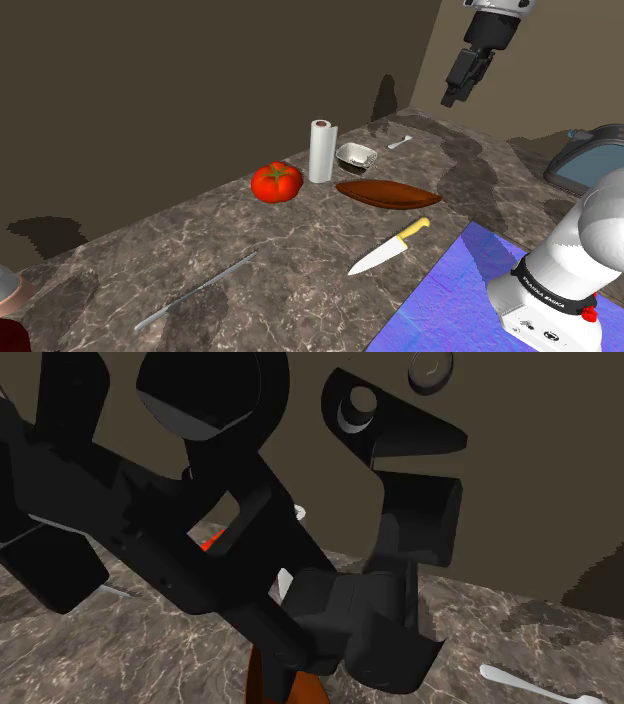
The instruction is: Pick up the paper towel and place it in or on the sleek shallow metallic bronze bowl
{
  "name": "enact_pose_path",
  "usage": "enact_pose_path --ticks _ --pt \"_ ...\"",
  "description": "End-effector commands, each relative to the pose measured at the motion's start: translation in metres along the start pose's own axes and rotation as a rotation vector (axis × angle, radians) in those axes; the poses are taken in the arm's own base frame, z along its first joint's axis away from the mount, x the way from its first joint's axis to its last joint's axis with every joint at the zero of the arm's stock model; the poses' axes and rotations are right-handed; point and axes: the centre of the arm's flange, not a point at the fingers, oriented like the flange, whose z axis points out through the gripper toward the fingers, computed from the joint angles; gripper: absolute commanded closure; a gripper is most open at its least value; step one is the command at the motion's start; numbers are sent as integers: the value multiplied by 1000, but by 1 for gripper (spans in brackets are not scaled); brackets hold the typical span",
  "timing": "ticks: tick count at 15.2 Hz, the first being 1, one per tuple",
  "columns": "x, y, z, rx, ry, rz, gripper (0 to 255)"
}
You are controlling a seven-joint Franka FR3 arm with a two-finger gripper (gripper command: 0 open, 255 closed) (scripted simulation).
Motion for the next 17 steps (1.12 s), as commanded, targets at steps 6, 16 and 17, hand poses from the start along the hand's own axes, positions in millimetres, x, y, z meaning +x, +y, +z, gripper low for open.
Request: enact_pose_path --ticks 6,16,17 --pt "60 -15 28 -18 -9 0 0" --pt "179 -45 86 -55 -26 1 0" --pt "191 -48 92 -59 -28 2 0"
